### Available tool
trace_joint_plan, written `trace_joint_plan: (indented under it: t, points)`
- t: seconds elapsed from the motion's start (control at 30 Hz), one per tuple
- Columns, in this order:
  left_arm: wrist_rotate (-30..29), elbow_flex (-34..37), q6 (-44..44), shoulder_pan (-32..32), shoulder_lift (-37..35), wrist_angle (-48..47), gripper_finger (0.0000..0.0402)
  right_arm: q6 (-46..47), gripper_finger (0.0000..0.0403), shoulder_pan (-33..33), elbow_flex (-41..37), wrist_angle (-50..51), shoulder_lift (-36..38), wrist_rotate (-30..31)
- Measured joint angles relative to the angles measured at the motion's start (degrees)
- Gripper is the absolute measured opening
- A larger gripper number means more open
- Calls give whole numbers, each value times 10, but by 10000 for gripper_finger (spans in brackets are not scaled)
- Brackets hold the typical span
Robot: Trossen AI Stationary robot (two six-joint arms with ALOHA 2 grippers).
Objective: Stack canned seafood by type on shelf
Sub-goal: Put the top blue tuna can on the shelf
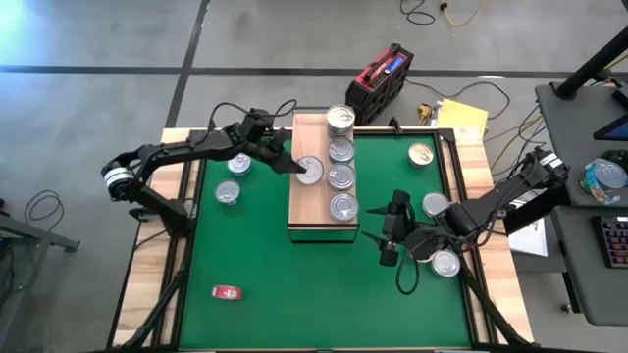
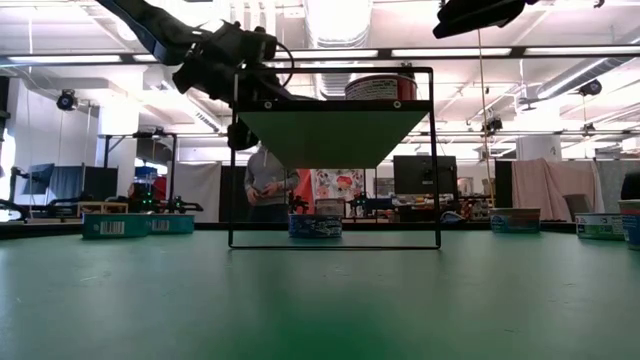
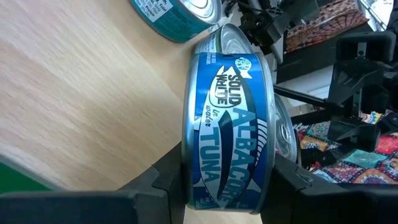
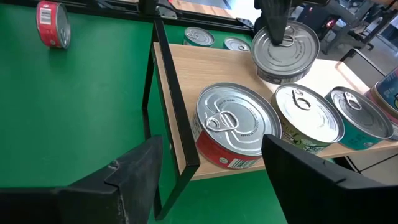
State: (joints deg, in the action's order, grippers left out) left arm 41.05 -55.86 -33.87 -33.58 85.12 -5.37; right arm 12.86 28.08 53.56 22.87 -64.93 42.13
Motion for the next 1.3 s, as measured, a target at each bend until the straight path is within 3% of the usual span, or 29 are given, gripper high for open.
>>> trace_joint_plan:
  t: [0.37, 0.73, 1.3]
  points:
    - [-13, 0, 19, 0, 0, -2, 158, 1, 262, 0, 0, 0, 0, 0]
    - [-31, -4, 1, 0, 0, -4, 164, 1, 295, 0, 0, 0, 0, 0]
    - [-30, -14, -12, -1, 0, -16, 239, 8, 326, 0, 0, 0, 0, -1]
